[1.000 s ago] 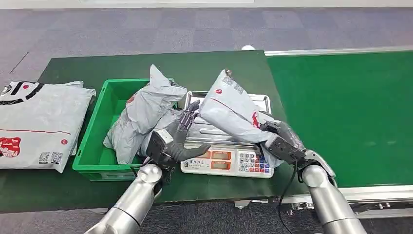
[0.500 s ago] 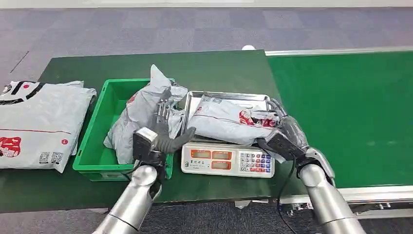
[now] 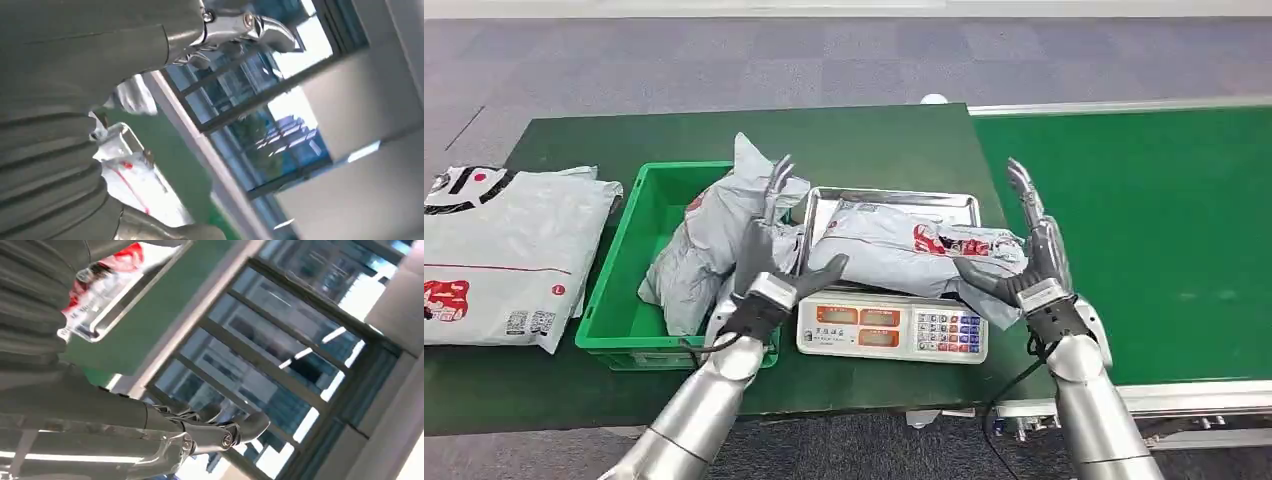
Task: Moved the parcel from conveyor to table for the left to box.
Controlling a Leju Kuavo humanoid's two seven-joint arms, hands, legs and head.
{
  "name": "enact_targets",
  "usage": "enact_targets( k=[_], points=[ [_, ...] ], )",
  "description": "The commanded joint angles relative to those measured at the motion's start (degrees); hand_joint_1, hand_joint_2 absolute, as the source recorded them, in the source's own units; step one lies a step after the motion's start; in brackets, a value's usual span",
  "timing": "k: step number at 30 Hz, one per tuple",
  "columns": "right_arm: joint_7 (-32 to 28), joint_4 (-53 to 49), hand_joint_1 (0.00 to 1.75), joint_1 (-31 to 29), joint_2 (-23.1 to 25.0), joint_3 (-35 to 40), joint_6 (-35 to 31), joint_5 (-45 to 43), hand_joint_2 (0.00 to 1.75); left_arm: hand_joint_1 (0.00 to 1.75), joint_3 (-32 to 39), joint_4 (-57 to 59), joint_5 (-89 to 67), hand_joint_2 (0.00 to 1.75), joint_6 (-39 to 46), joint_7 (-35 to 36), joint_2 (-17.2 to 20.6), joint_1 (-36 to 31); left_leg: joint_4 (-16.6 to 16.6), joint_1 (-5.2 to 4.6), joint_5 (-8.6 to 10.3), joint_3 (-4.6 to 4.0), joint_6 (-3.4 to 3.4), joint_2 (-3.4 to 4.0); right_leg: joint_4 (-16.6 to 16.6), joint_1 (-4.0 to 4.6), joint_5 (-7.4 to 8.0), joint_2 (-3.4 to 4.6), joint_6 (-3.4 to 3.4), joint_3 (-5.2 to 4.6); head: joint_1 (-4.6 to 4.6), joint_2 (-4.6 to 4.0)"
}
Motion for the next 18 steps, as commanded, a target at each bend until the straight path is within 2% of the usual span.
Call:
enact_targets(
  k=[1, 2, 3, 4, 6, 7, 11, 12, 14, 18],
  points=[
    [0.3, 1.5, 0.00, -3.2, 3.6, -5.7, -1.8, -4.2, 1.75, 0.00, -10.3, 28.7, -14.3, 1.75, -3.3, 8.9, -4.5, -17.6, 0.1, 0.05, 0.04, -0.02, -0.02, -0.11, 0.0, 0.06, 0.01, -0.16, -0.07, 0.06, 0.00, 0.00],
    [0.0, 1.3, 0.00, -3.0, 3.8, -6.1, -2.0, -4.8, 1.75, 0.00, -12.1, 31.0, -17.2, 1.75, -3.5, 12.9, -5.0, -19.3, 0.0, 0.07, 0.04, 0.02, -0.03, -0.10, 0.0, 0.09, 0.02, -0.17, -0.10, 0.12, 0.00, 0.00],
    [0.0, 1.1, 0.00, -2.9, 3.7, -6.0, -2.1, -4.8, 1.75, 0.00, -12.1, 31.2, -17.5, 1.75, -3.7, 13.5, -5.4, -19.6, 0.1, 0.06, 0.03, -0.03, -0.02, -0.10, 0.0, 0.08, 0.03, -0.14, -0.07, 0.07, 0.00, 0.00],
    [-0.1, 0.7, 0.00, -2.6, 3.7, -6.1, -2.1, -5.0, 1.75, 0.00, -15.2, 34.0, -21.8, 1.75, -5.8, 19.0, -5.9, -21.5, 0.1, 0.04, 0.03, -0.02, -0.01, -0.11, 0.0, 0.05, 0.02, -0.14, -0.05, 0.06, -0.02, 0.00],
    [-0.1, 0.2, 0.00, -2.4, 3.9, -6.3, -2.1, -5.2, 1.75, 0.00, -15.0, 33.7, -21.4, 1.75, -6.9, 21.5, -5.9, -21.7, 0.1, 0.05, 0.01, -0.01, -0.02, -0.04, 0.0, 0.07, 0.04, -0.07, -0.05, 0.06, 0.00, 0.00],
    [0.1, -0.5, 0.00, -2.3, 4.0, -6.2, -2.1, -5.2, 1.75, 0.00, -16.9, 34.4, -22.8, 1.75, -9.4, 26.2, -5.9, -22.5, 0.0, 0.05, 0.00, 0.07, -0.04, -0.02, -0.1, 0.07, 0.04, -0.08, -0.09, 0.14, -0.02, 0.00],
    [1.1, -1.0, 0.00, -2.9, 4.1, -5.4, -2.2, -3.8, 1.75, 0.00, -20.7, 35.0, -22.2, 1.75, -15.6, 34.3, -5.9, -23.6, 0.0, 0.07, -0.02, 0.06, -0.05, 0.10, 0.0, 0.09, 0.05, 0.10, -0.10, 0.06, 0.00, 0.00],
    [1.2, -0.9, 0.00, -3.0, 4.1, -5.3, -2.2, -3.7, 1.75, 0.00, -21.0, 35.1, -22.2, 1.75, -15.3, 34.5, -5.9, -23.3, 0.0, 0.02, -0.01, 0.04, -0.03, 0.09, 0.0, 0.04, 0.05, 0.09, -0.07, 0.02, 0.00, 0.00],
    [1.4, -0.2, 0.00, -3.4, 3.9, -5.2, -2.2, -3.6, 1.75, 0.00, -23.2, 36.3, -20.5, 1.75, -21.9, 37.6, -5.9, -23.5, 0.0, 0.07, -0.02, 0.06, -0.03, 0.11, 0.0, 0.09, 0.05, 0.11, -0.08, 0.06, 0.00, 0.00],
    [1.8, 1.6, 0.00, -4.4, 3.5, -5.1, -2.0, -3.7, 1.75, 0.00, -25.6, 37.8, -19.4, 1.75, -23.8, 39.2, -5.9, -22.9, 0.0, 0.02, -0.01, 0.07, -0.02, 0.14, 0.0, 0.04, 0.06, 0.13, -0.06, 0.05, 0.00, 0.00]
  ],
)
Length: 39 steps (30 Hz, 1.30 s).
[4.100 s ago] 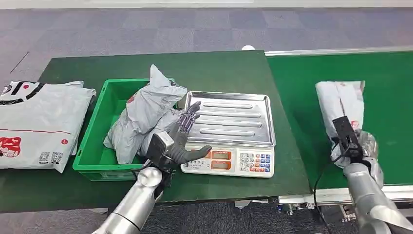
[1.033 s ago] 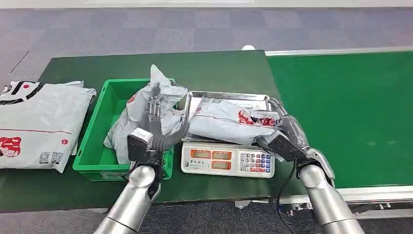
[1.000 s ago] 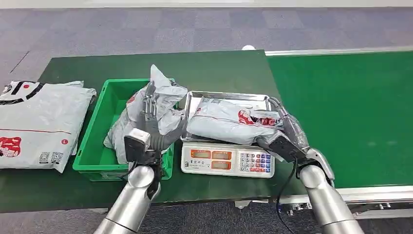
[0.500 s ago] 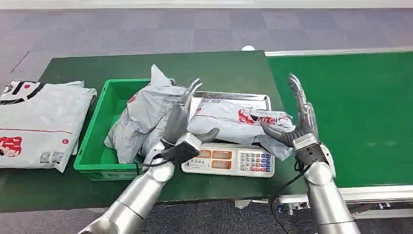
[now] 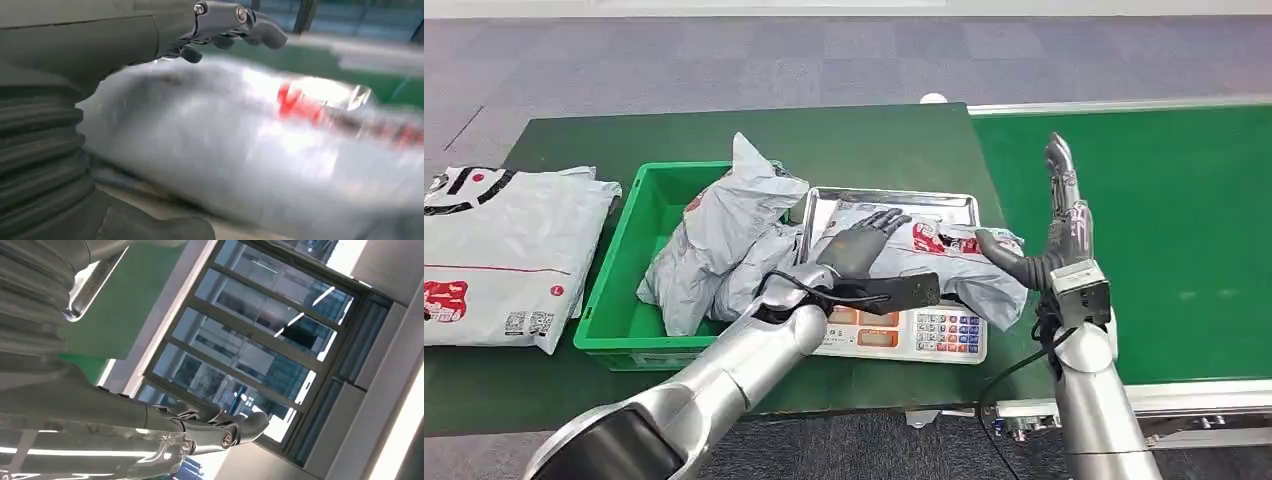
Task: Moved the parcel from conveyor to table for the left to box.
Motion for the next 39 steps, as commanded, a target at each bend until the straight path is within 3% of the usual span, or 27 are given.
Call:
enact_targets(
  k=[1, 7, 8, 9, 10, 11, 16, 18, 22, 29, 33, 36, 38, 39],
  points=[
    [1.0, 4.0, 0.00, -3.9, 0.9, -1.5, 0.4, 0.1, 1.75, 0.00, -11.0, 9.0, 2.5, 1.75, -5.7, 4.0, 0.4, -3.5, 0.0, 0.02, -0.02, 0.02, -0.02, 0.11, 0.0, 0.03, 0.02, 0.07, -0.04, 0.01, 0.00, 0.00],
    [1.0, 5.4, 0.00, -4.5, 0.2, -0.9, 0.5, 0.0, 1.75, 0.00, -13.4, 9.5, 0.4, 1.75, -5.2, 3.5, 0.4, -3.0, -0.1, 0.04, -0.01, 0.18, -0.05, 0.21, -0.1, 0.05, 0.06, 0.13, -0.10, 0.17, 0.00, 0.00],
    [1.0, 5.4, 0.00, -4.3, 0.0, -0.7, 0.6, 0.0, 1.75, 0.12, -13.6, 9.8, -0.4, 1.75, -4.3, 3.5, 0.4, -3.1, 0.0, 0.03, -0.01, 0.11, -0.04, 0.15, -0.1, 0.04, 0.04, 0.10, -0.07, 0.11, 0.00, 0.00],
    [0.9, 5.5, 0.00, -4.2, -0.1, -0.6, 0.6, 0.0, 1.75, 0.12, -13.4, 9.9, -0.6, 1.75, -3.8, 3.5, 0.4, -3.1, -0.1, 0.05, 0.00, 0.19, -0.05, 0.18, -0.2, 0.06, 0.06, 0.11, -0.11, 0.19, 0.00, 0.00],
    [0.9, 5.4, 0.00, -4.1, -0.1, -0.5, 0.6, -0.1, 1.75, 0.59, -13.1, 9.5, -0.7, 1.75, -2.4, 3.3, 0.6, -3.0, -0.1, 0.03, -0.02, 0.15, -0.04, 0.13, -0.1, 0.04, 0.03, 0.08, -0.08, 0.15, 0.00, 0.00],
    [0.9, 5.4, 0.00, -4.2, -0.1, -0.4, 0.7, -0.1, 1.75, 1.75, -12.1, 9.1, -0.5, 1.75, 0.0, 2.9, 0.7, -2.7, -0.1, 0.03, -0.01, 0.13, -0.04, 0.11, -0.1, 0.04, 0.03, 0.07, -0.08, 0.13, 0.00, 0.00],
    [1.8, 4.3, 0.00, -4.5, 0.5, 0.0, 0.5, -0.2, 1.75, 1.75, -6.3, 6.9, 1.6, 1.75, 12.2, -1.3, 1.2, -1.1, -0.1, 0.01, -0.03, 0.16, -0.04, 0.20, -0.1, 0.02, 0.03, 0.15, -0.08, 0.12, 0.00, 0.00],
    [2.7, 4.6, 0.00, -4.7, 0.3, 0.6, 0.4, -0.2, 1.75, 1.75, -0.8, 4.4, 6.9, 1.75, 13.7, -10.1, 0.4, 0.7, 0.0, 0.02, -0.03, 0.10, -0.03, 0.19, -0.1, 0.03, 0.03, 0.14, -0.06, 0.08, 0.00, 0.00],
    [2.9, 6.1, 0.00, -5.3, 0.0, 1.3, -0.1, 0.3, 1.75, 1.75, -2.9, -0.2, 10.4, 1.75, 14.4, -12.3, 0.4, 2.8, -0.1, 0.02, -0.04, 0.20, -0.04, 0.20, -0.1, 0.04, 0.03, 0.13, -0.09, 0.20, 0.00, 0.00],
    [2.9, 5.1, 0.00, -4.4, -0.2, 2.7, -1.0, 1.3, 1.75, 1.75, -2.1, -6.0, 16.6, 1.75, 24.4, -23.6, 0.4, 6.7, -0.1, 0.02, -0.04, 0.07, -0.03, 0.13, -0.1, 0.03, 0.02, 0.06, -0.07, 0.09, 0.00, 0.00],
    [3.1, 5.8, 0.00, -5.0, 0.0, 3.6, -1.1, 1.1, 1.75, 1.75, 0.6, -10.2, 19.1, 1.75, 29.8, -34.7, 0.8, 8.8, 0.0, 0.03, -0.05, 0.04, -0.02, 0.15, -0.1, 0.04, 0.02, 0.09, -0.07, 0.05, 0.00, 0.00],
    [3.1, 5.8, 0.00, -5.1, 0.0, 3.8, -1.2, 1.1, 1.75, 1.75, 0.8, -11.2, 19.3, 1.75, 30.7, -35.5, 1.1, 8.9, 0.0, 0.03, -0.05, 0.02, -0.02, 0.15, 0.0, 0.04, 0.02, 0.09, -0.06, 0.04, 0.00, 0.00],
    [3.1, 6.1, 0.00, -5.2, -0.1, 4.5, -1.4, 0.8, 1.75, 1.75, -1.1, -22.6, 18.8, 1.75, 36.5, -36.0, 4.1, 11.9, 0.0, 0.05, -0.06, 0.07, -0.03, 0.21, -0.1, 0.06, 0.03, 0.13, -0.08, 0.08, 0.00, 0.00],
    [3.1, 6.2, 0.00, -5.3, -0.1, 4.8, -1.5, 0.7, 1.75, 1.75, 1.6, -27.1, 14.5, 1.75, 36.5, -36.0, 4.2, 13.9, 0.0, 0.01, -0.05, 0.02, -0.02, 0.17, 0.0, 0.02, 0.02, 0.12, -0.06, 0.02, 0.00, 0.00]
  ],
)
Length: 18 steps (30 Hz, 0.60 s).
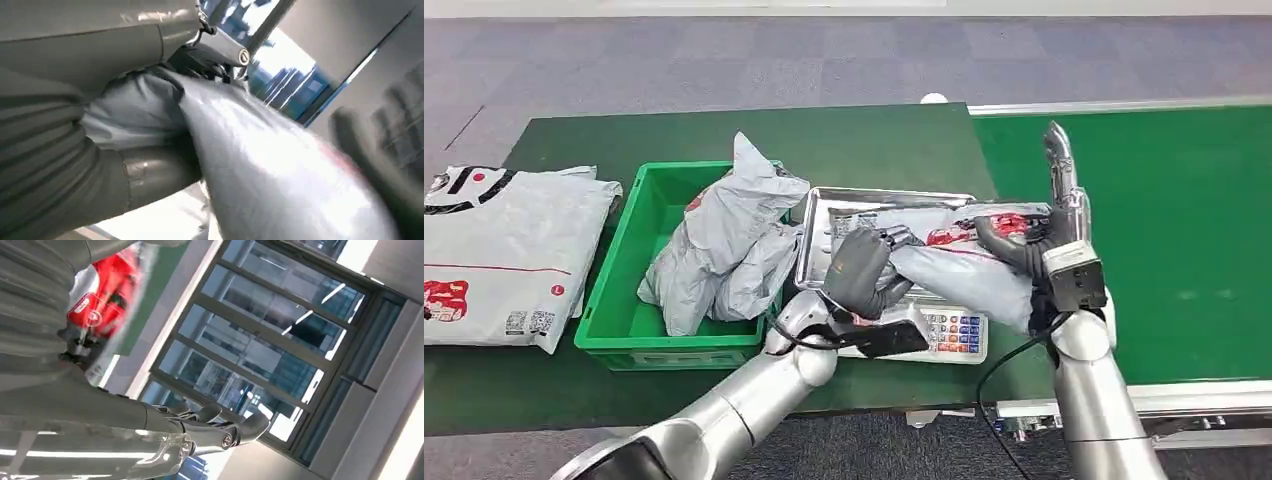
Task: Moved the parcel from conveyor to table for the left to box.
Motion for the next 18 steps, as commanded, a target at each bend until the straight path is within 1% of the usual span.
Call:
enact_targets(
  k=[1, 2, 3, 4, 5, 6, 7, 9, 11, 15, 16, 18],
  points=[
    [0.3, 4.6, 0.00, -2.9, -0.1, 4.1, -0.5, -0.5, 1.75, 1.75, 4.6, -19.8, -4.2, 1.75, 6.9, -2.9, 4.3, 5.6, -0.1, 0.03, -0.06, 0.16, -0.05, 0.30, -0.1, 0.05, 0.04, 0.24, -0.10, 0.08, 0.00, 0.00],
    [0.2, 4.7, 0.00, -2.8, -0.1, 4.4, -1.0, -0.8, 1.75, 1.75, 7.6, -26.2, -6.5, 1.75, 6.9, -2.9, 4.4, 8.2, -0.1, 0.02, -0.06, 0.14, -0.04, 0.33, -0.1, 0.03, 0.05, 0.27, -0.09, 0.06, 0.00, 0.00],
    [0.2, 4.7, 0.00, -2.7, -0.1, 4.5, -1.1, -0.9, 1.75, 1.75, 8.3, -27.6, -7.1, 1.75, 6.9, -2.9, 4.5, 8.8, 0.0, 0.01, -0.05, 0.06, -0.03, 0.30, 0.0, 0.02, 0.04, 0.26, -0.07, -0.02, 0.00, 0.00],
    [0.2, 4.6, 0.00, -2.5, -0.2, 4.5, -1.3, -1.0, 1.75, 1.75, 11.6, -30.9, -10.4, 1.75, 6.9, -2.9, 4.0, 10.0, 0.0, 0.05, -0.08, 0.12, -0.05, 0.37, -0.1, 0.07, 0.04, 0.34, -0.10, 0.03, 0.00, 0.00],
    [0.2, 4.5, 0.00, -2.5, -0.4, 4.8, -1.5, -1.1, 1.75, 1.75, 15.3, -35.4, -14.5, 1.75, 6.9, -2.9, 3.0, 11.8, -0.1, 0.02, -0.06, 0.13, -0.06, 0.29, -0.1, 0.03, 0.02, 0.25, -0.09, 0.05, 0.00, 0.00],
    [0.3, 4.4, 0.00, -2.3, -0.5, 4.7, -1.9, -1.2, 1.75, 1.75, 17.5, -38.6, -15.0, 1.75, 6.9, -2.9, 2.6, 12.5, 0.0, 0.03, -0.04, 0.01, -0.04, 0.19, 0.0, 0.03, 0.02, 0.15, -0.07, -0.04, 0.00, 0.00],
    [0.3, 4.1, 0.00, -2.0, -0.7, 4.7, -2.0, -1.2, 1.75, 1.75, 18.4, -40.2, -14.8, 1.75, 6.9, -2.9, 2.8, 12.8, 0.0, 0.06, -0.09, 0.12, -0.06, 0.34, -0.1, 0.08, 0.02, 0.28, -0.11, 0.04, 0.00, 0.00],
    [0.3, 4.1, 0.00, -2.0, -0.7, 4.7, -2.0, -1.2, 1.75, 1.75, 18.4, -40.2, -14.8, 1.75, 6.9, -2.9, 2.8, 12.8, 0.0, 0.05, -0.06, -0.02, -0.04, 0.24, 0.0, 0.06, 0.01, 0.20, -0.08, -0.06, 0.00, 0.00],
    [0.3, 4.1, 0.00, -2.0, -0.7, 4.7, -2.0, -1.2, 1.75, 1.75, 18.4, -40.2, -14.8, 1.75, 6.9, -2.9, 2.8, 12.8, -0.1, 0.05, -0.08, 0.13, -0.08, 0.31, -0.1, 0.06, 0.01, 0.25, -0.12, 0.05, -0.02, 0.00],
    [0.3, 4.1, 0.00, -2.0, -0.7, 4.7, -2.0, -1.2, 1.75, 1.75, 18.4, -40.2, -14.8, 1.75, 6.9, -2.9, 2.8, 12.8, 0.0, 0.04, -0.04, 0.06, -0.05, 0.18, -0.1, 0.05, 0.00, 0.12, -0.07, 0.02, 0.00, 0.00],
    [0.5, 3.7, 0.00, -1.5, -1.0, 4.6, -2.5, -1.1, 1.75, 1.75, 21.5, -44.5, -16.9, 1.75, 6.9, -2.9, 2.0, 13.8, -0.1, 0.07, -0.05, 0.18, -0.07, 0.29, -0.1, 0.09, 0.02, 0.20, -0.11, 0.11, 0.00, 0.00],
    [0.5, 3.2, 0.00, -0.6, -1.8, 4.6, -2.7, -1.1, 1.75, 1.75, 25.6, -49.2, -20.2, 1.75, 6.9, -2.9, 1.5, 14.7, -0.1, 0.06, -0.08, 0.16, -0.06, 0.32, -0.1, 0.08, 0.02, 0.24, -0.11, 0.09, 0.00, 0.00]
  ],
)
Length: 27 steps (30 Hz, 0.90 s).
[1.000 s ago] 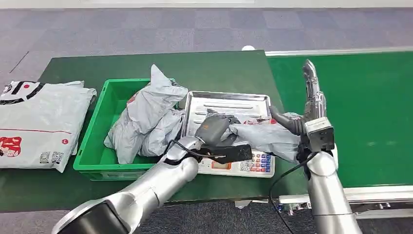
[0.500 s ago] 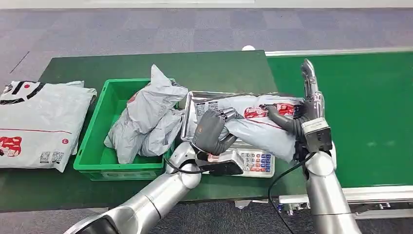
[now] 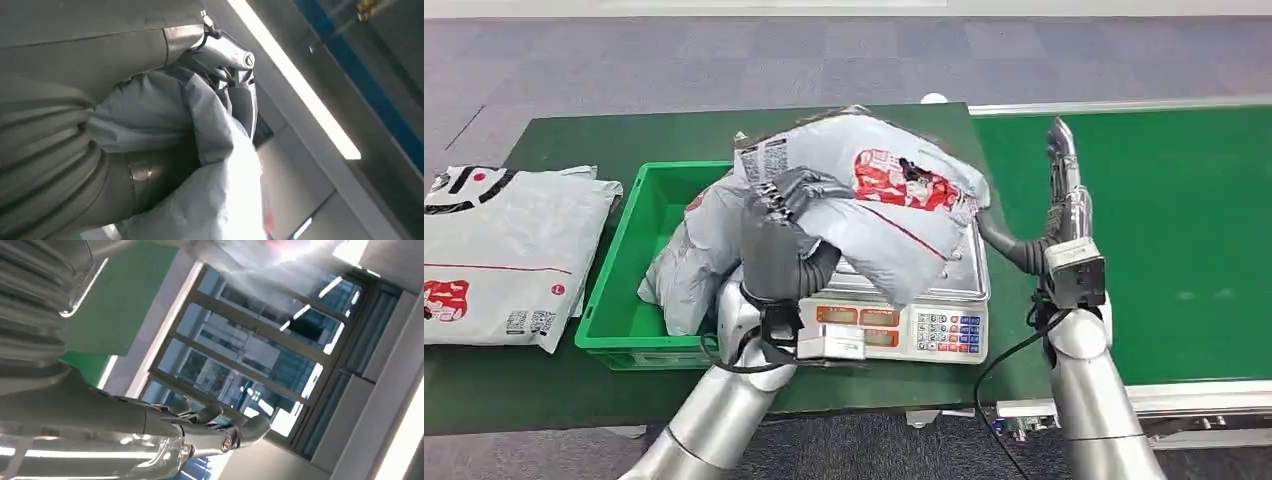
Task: Moved the parcel from conveyor to table for the left to box.
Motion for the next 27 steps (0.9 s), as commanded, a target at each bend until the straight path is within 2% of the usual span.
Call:
enact_targets(
  k=[1, 4, 8, 9, 12, 14, 15, 16, 17, 19, 20, 22, 24, 27],
  points=[
    [0.1, 2.8, 0.00, 0.4, -2.6, 3.6, -1.0, -0.4, 1.75, 1.75, 14.5, -15.3, -8.6, 1.75, -0.1, 0.0, -0.2, 2.6, -0.1, 0.05, -0.06, 0.14, -0.04, 0.26, -0.1, 0.07, 0.04, 0.21, -0.09, 0.09, 0.00, 0.00],
    [-0.3, 3.4, 0.00, 0.3, -3.2, 3.7, -1.0, -0.6, 1.75, 1.75, 21.7, -19.9, -14.0, 1.75, -0.1, 0.0, -0.1, 2.7, -0.1, 0.08, -0.11, 0.25, -0.07, 0.33, -0.1, 0.10, 0.00, 0.28, -0.12, 0.18, 0.00, 0.00],
    [-0.2, 2.9, 0.00, 0.0, -2.4, 3.7, -1.1, -0.3, 1.75, 1.75, 34.2, -19.9, -29.1, 1.75, -0.1, 0.0, -1.1, 3.0, -0.1, 0.05, -0.11, 0.33, -0.10, 0.54, -0.1, 0.07, 0.06, 0.47, -0.15, 0.17, 0.00, 0.00],
    [0.2, 2.7, 0.00, -0.1, -2.1, 3.6, -1.3, 0.1, 1.75, 1.75, 38.1, -16.1, -35.9, 1.75, -0.1, 2.5, -1.1, 2.6, -0.1, 0.02, -0.06, 0.21, -0.07, 0.40, -0.1, 0.03, 0.05, 0.37, -0.10, 0.09, 0.00, 0.00],
    [1.5, 1.2, 0.00, 0.3, -2.0, 3.1, -1.6, 0.9, 1.75, 1.75, 40.0, -8.4, -46.6, 1.75, -0.1, 12.6, -1.1, 1.3, -0.2, 0.03, -0.02, 0.32, -0.09, 0.39, -0.2, 0.05, 0.07, 0.34, -0.14, 0.19, 0.00, 0.00],
    [1.6, 0.7, 0.00, 0.5, -2.0, 2.6, -1.2, 1.3, 1.75, 1.75, 37.0, -6.2, -48.5, 1.75, -0.1, 18.7, 0.8, 1.6, -0.2, 0.02, 0.04, 0.35, -0.08, 0.19, -0.2, 0.04, 0.05, 0.12, -0.13, 0.28, -0.02, 0.00],
    [1.7, 0.5, 0.00, 0.7, -2.2, 3.0, -1.4, 1.5, 1.75, 1.75, 33.7, -3.6, -48.8, 1.75, -0.1, 24.0, 2.8, 1.5, -0.2, 0.05, 0.02, 0.26, -0.08, 0.21, -0.2, 0.06, 0.04, 0.14, -0.11, 0.18, 0.00, 0.00],
    [1.7, 0.5, 0.00, 0.7, -2.2, 3.0, -1.4, 1.5, 1.75, 1.75, 33.7, -3.6, -48.8, 1.75, -0.1, 24.0, 2.8, 1.5, -0.2, 0.02, 0.05, 0.26, -0.10, 0.15, -0.1, 0.03, 0.02, 0.10, -0.10, 0.18, -0.02, 0.00],
    [1.9, 0.1, 0.00, 0.9, -2.1, 2.2, -1.3, 1.6, 1.75, 1.75, 30.5, 2.1, -51.1, 1.75, -0.1, 30.2, 5.0, 0.8, -0.1, 0.03, 0.06, 0.23, -0.10, 0.12, -0.1, 0.04, 0.02, 0.06, -0.10, 0.17, -0.02, 0.00],
    [2.1, -0.1, 0.00, 1.2, -2.0, 1.7, -1.1, 1.9, 1.75, 1.75, 27.8, 5.3, -50.5, 1.75, -0.1, 34.0, 6.4, 0.1, -0.2, 0.04, 0.06, 0.31, -0.10, 0.08, -0.2, 0.06, 0.01, 0.02, -0.12, 0.27, -0.02, 0.00],
    [2.3, -0.7, 0.00, 2.1, -1.8, 1.0, -0.9, 3.0, 1.75, 1.75, 26.2, 16.3, -43.6, 1.75, -3.2, 36.4, 7.2, -2.6, -0.3, 0.02, 0.10, 0.36, -0.10, -0.06, -0.2, 0.03, 0.00, -0.11, -0.12, 0.35, 0.00, 0.00],
    [2.1, -1.1, 0.00, 3.4, -1.1, -0.4, -0.4, 4.6, 1.75, 1.75, 24.3, 20.7, -35.9, 1.75, -10.4, 38.2, 7.2, -3.4, -0.4, 0.08, 0.11, 0.55, -0.12, 0.03, -0.5, 0.11, 0.06, -0.06, -0.19, 0.57, -0.02, 0.00],
    [2.1, -1.1, 0.00, 3.4, -1.0, -0.6, -0.4, 4.9, 1.75, 1.75, 24.2, 21.3, -35.0, 1.75, -11.2, 38.5, 7.1, -3.5, -0.3, 0.04, 0.14, 0.40, -0.11, -0.28, -0.3, 0.05, -0.02, -0.32, -0.14, 0.46, 0.00, 0.00],
    [1.9, -1.2, 0.00, 4.3, -0.1, -1.3, -0.5, 6.8, 1.75, 1.75, 22.8, 24.2, -30.7, 1.75, -15.8, 39.3, 7.0, -4.4, -0.1, 0.04, 0.09, 0.25, -0.10, -0.17, -0.1, 0.05, 0.00, -0.21, -0.12, 0.28, 0.02, 0.00]
  ],
)
